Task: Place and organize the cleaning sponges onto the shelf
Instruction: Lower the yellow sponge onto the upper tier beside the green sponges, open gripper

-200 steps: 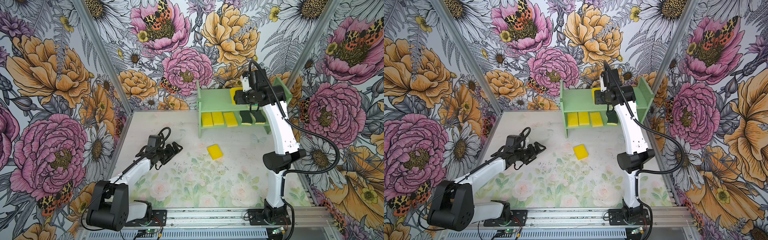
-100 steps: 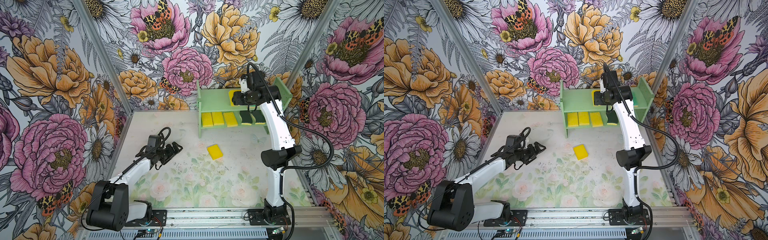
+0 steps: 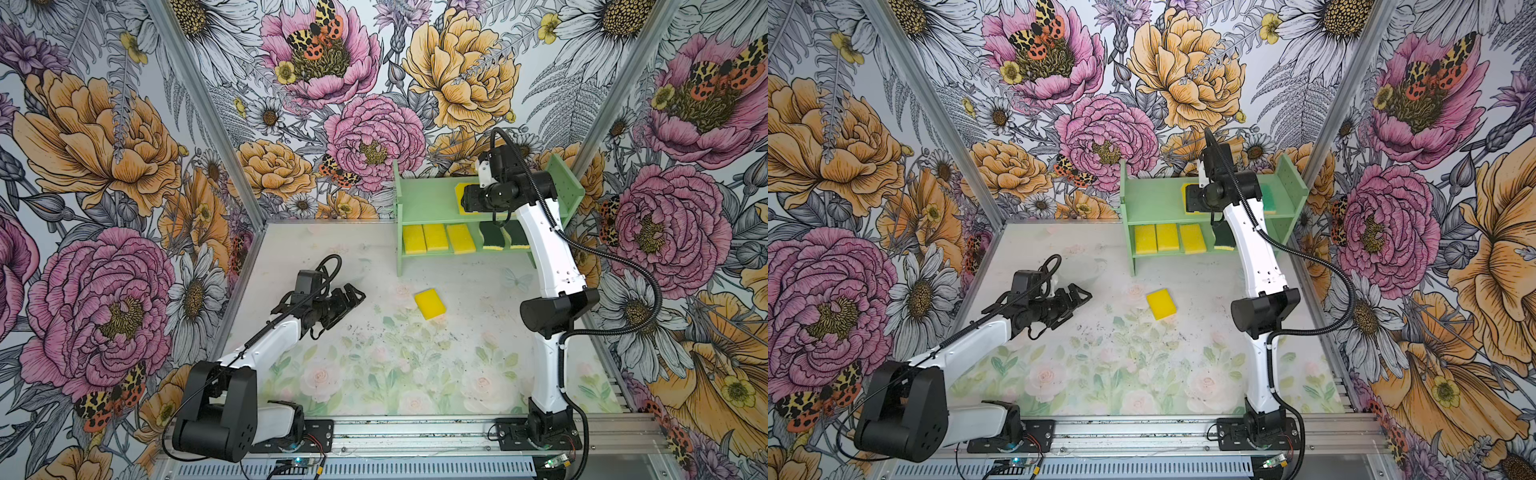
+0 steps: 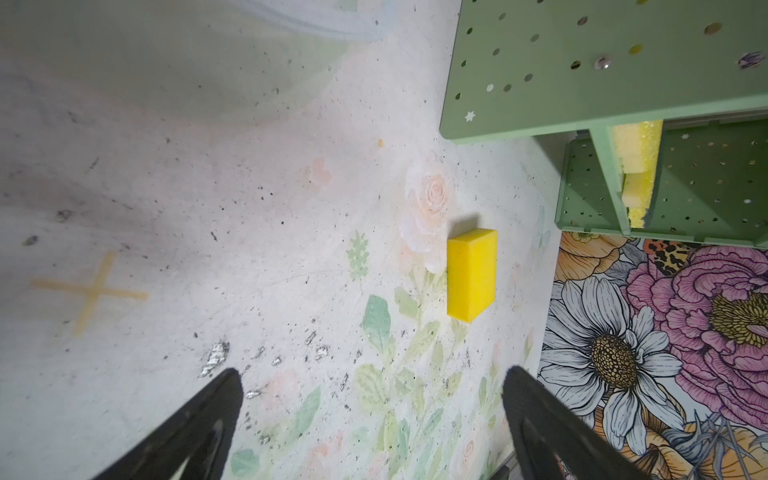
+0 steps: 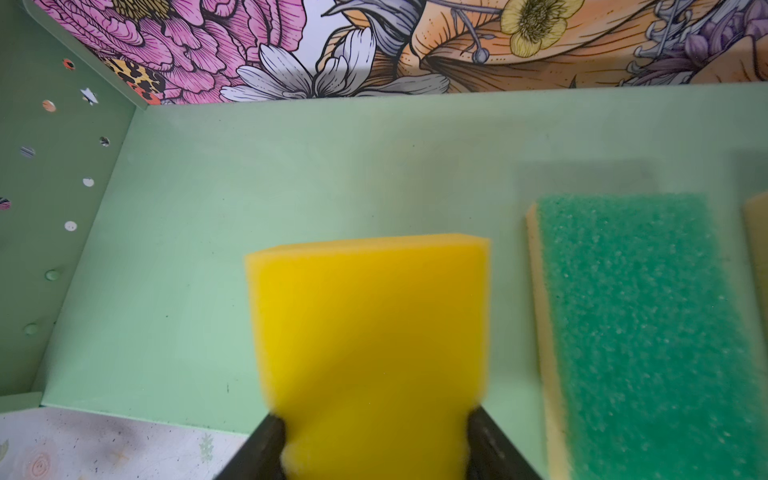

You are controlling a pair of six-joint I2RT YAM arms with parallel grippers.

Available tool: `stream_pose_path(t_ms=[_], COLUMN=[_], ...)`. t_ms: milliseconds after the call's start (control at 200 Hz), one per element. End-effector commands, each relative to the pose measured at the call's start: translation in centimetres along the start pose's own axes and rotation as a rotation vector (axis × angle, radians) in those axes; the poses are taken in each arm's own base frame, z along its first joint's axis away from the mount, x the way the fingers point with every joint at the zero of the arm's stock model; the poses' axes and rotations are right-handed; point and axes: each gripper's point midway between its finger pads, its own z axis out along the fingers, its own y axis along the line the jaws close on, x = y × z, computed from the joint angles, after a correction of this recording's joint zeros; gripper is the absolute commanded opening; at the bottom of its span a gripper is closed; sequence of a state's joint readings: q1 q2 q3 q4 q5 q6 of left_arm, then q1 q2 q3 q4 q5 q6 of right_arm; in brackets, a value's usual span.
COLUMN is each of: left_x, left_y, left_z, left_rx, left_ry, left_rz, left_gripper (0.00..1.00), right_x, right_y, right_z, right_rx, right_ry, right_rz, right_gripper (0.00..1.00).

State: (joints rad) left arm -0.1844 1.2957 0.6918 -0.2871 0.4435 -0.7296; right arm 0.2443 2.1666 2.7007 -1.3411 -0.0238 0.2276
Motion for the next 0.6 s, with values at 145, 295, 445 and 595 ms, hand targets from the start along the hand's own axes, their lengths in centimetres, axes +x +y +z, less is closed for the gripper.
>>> stream_pose_path(t_ms=[145, 295, 445, 595], left_x=[-0.11, -0.09, -0.07, -0.12], left_y=[-0.33, -0.25, -0.27, -0.24], left_z=[-0.52, -0.48, -0.47, -0.48], left_rx=[0.032, 0.032, 0.032, 0.032], left_ry=[-0.014, -0.013, -0.013, -0.015], left_rz=[0.02, 0.019, 0.021, 0.019], left_gripper=[0.99, 0.99, 0.99, 0.99], right_x=[-0.38, -0.37, -0.29, -0.37], right_y=[-0.31, -0.5, -0.58, -0.59], right_z=[1.15, 1.31, 1.43, 1.41], right_rx=[0.008, 0.017, 0.022, 0.021], right_ry=[-0.01, -0.009, -0.006, -0.009], right_rz=[0.015, 0.016, 0.014, 0.01], right_gripper=[0.64, 0.68, 0.72, 0.75])
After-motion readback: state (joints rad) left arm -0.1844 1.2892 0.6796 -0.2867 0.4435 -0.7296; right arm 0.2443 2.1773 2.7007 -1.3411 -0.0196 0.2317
